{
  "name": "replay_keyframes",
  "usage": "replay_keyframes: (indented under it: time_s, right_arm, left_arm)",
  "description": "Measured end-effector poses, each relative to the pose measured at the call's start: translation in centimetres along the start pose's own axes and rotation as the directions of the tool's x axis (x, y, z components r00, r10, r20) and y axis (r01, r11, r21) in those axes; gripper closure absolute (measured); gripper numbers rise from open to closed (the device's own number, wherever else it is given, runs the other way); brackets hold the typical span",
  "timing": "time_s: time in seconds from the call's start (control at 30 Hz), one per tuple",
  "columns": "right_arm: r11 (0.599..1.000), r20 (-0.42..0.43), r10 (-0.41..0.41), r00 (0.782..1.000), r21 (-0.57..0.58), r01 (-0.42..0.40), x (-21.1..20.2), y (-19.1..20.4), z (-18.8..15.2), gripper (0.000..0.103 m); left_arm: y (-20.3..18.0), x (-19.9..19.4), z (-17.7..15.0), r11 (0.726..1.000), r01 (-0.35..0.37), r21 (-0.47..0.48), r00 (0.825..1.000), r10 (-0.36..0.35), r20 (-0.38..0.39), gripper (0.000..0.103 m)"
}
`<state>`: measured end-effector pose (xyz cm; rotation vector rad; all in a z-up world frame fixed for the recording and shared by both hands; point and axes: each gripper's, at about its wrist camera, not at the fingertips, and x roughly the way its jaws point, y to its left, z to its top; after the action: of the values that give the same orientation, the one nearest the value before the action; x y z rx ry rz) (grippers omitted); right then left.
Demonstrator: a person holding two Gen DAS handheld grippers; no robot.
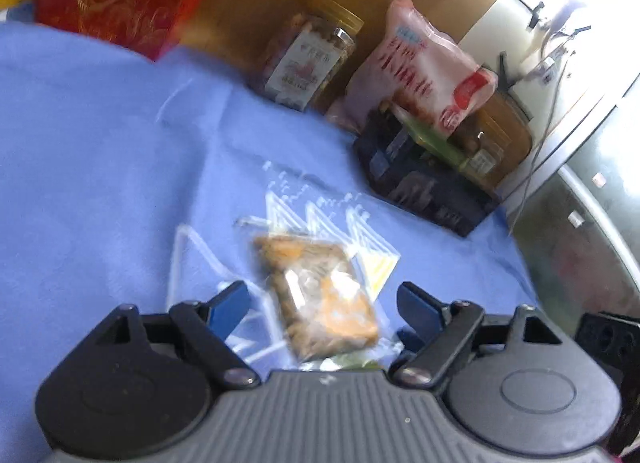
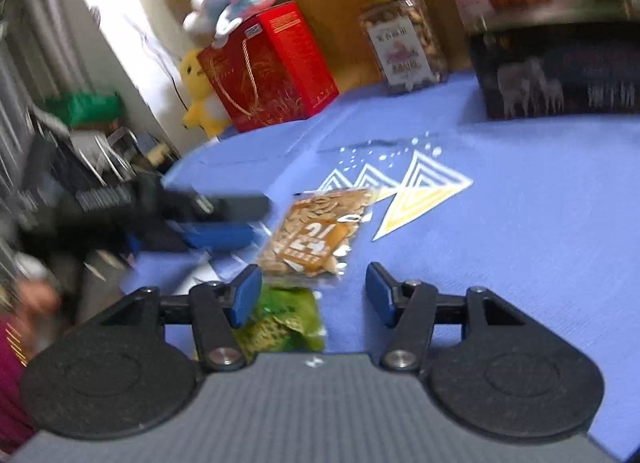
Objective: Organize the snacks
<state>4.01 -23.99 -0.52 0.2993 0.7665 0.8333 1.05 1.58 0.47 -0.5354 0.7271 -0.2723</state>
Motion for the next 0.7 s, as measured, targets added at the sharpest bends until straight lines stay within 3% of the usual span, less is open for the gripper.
replay_keyframes:
  time_s: [0.13,0.23,0.3,0.47,0.6,0.7]
  right_arm:
    - [0.959,0.019,0.143,0.989,0.245,-0.144,-0.1,-3.0,0.1,0.044]
    - [0.873,0.048,0.269,0.962,0.409,-0.265,0.0,-5.1,0.0,0.052]
    - [0.831,0.074,0.299,0.951,0.469,-0.298,0.1,-6.0,-0.4,0.054]
    - [0.811,0.108,0.316,0.943,0.485,-0.327,-0.3,-6.2,-0.5,0.054]
    - [0.806,0.115,0.287,0.951,0.507,-0.305,-0.5,-7.2,0.1,0.058]
    - [0.827,0.106,0.257,0.961,0.49,-0.275,-0.5,-7.1,0.3,0.063]
  left_arm:
    - [-0.8,1.0,0.1,1.0,0.022,-0.005,0.999,-0.022,-0.024,0.019]
    - [-0.4,1.6,0.5,0.993,0.093,-0.07,0.994,-0.096,-0.047,0.019]
    - [-0.2,2.0,0.6,0.988,0.118,-0.1,0.991,-0.124,-0.049,0.019]
    - [0.3,2.4,0.8,0.978,0.151,-0.144,0.986,-0.159,-0.045,0.021]
    - [0.8,2.4,0.9,0.973,0.164,-0.165,0.984,-0.174,-0.047,0.024]
    - [0.8,2.6,1.1,0.971,0.166,-0.17,0.983,-0.177,-0.053,0.024]
